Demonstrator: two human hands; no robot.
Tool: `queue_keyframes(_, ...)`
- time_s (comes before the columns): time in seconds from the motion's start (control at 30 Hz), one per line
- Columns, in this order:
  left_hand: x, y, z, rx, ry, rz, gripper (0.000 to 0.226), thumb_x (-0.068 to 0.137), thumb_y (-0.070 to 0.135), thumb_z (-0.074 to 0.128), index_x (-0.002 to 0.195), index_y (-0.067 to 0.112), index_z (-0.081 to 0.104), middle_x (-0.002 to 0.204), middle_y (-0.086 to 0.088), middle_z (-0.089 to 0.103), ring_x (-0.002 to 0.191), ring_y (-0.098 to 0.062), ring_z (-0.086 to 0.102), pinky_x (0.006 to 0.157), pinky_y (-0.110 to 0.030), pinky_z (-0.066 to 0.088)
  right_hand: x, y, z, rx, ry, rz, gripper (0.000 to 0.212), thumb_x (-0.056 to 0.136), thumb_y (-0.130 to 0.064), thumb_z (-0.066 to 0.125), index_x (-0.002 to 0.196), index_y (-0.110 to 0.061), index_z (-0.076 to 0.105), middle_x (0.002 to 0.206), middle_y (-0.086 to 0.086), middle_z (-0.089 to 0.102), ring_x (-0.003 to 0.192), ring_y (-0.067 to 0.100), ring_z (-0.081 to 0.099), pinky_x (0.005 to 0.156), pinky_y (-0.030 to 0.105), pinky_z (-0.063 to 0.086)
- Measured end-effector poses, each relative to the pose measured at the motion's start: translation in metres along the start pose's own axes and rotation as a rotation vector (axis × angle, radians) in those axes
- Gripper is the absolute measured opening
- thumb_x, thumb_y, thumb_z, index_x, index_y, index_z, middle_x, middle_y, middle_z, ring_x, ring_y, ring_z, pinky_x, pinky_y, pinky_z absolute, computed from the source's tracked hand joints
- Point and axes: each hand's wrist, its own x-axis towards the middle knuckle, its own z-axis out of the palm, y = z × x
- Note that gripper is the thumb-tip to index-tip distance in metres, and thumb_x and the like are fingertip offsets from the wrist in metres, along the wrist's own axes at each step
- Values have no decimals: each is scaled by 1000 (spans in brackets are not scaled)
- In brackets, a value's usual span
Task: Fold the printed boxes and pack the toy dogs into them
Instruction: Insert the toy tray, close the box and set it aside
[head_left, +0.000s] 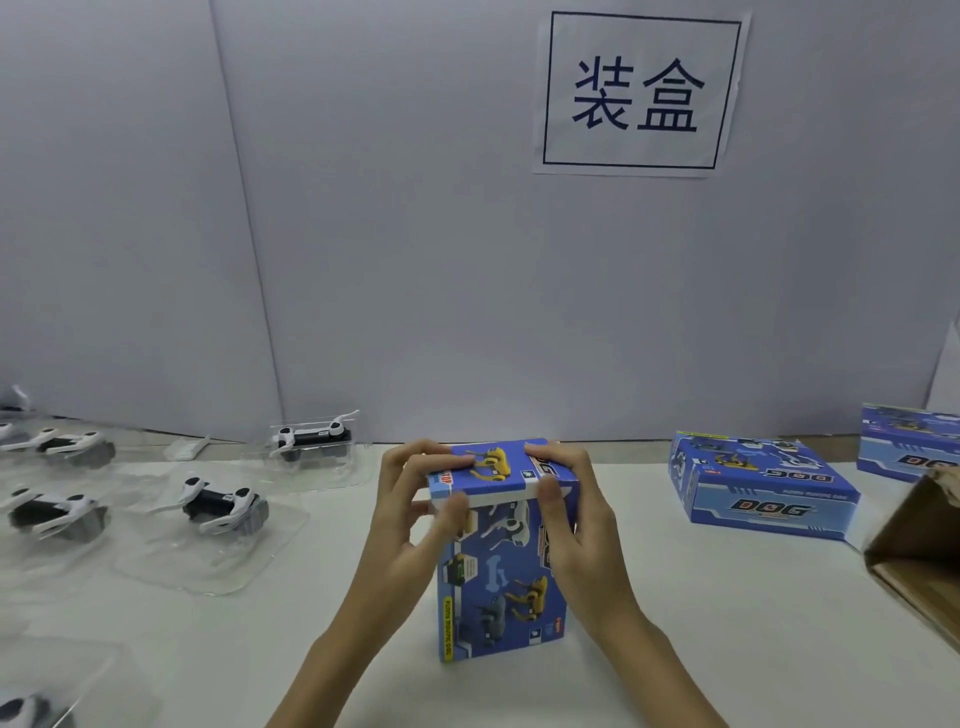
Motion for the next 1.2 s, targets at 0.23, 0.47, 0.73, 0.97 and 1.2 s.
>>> queue_keyframes(0.23,-6,-5,8,-21,35,-56,87,85,57,76,155,35,29,151,24,40,123,-20,64,78,-33,64,0,-5,-1,21,14,95,87,74,-91,53,149,-48,37,121,-12,68,115,22,70,72,28,63)
queue_keyframes(0.47,-10,-6,14,-67,55,4,59,84,64,75,122,41,36,137,13,60,122,-27,67,77,-43,65,-1,-10,2,99,58,159,96,61,-94,63,135,-33,53,120,-15,67,118,20,68,69,28,63)
queue_keyframes(0.73,-12,-8,23,58,103,187,51,98,55,59,141,39,37,162,12,33,143,-18,47,99,-21,52,-3,-9,6,159,86,179,110,59,-94,64,145,-29,46,123,-10,68,118,19,69,75,29,63)
queue_keyframes(0.97,-10,-11,19,93,88,123,50,97,49,55,135,24,33,144,18,39,138,-27,47,102,-48,56,-1,-2,4,127,141,161,112,58,-92,69,144,-28,38,123,5,68,115,22,71,77,36,65)
queue_keyframes(1.2,-11,-5,21,9,113,67,51,88,73,59,129,57,34,150,14,36,140,-19,46,92,-56,59,-2,3,1,101,130,126,98,61,-93,66,131,-27,50,118,-10,71,113,22,71,72,33,65)
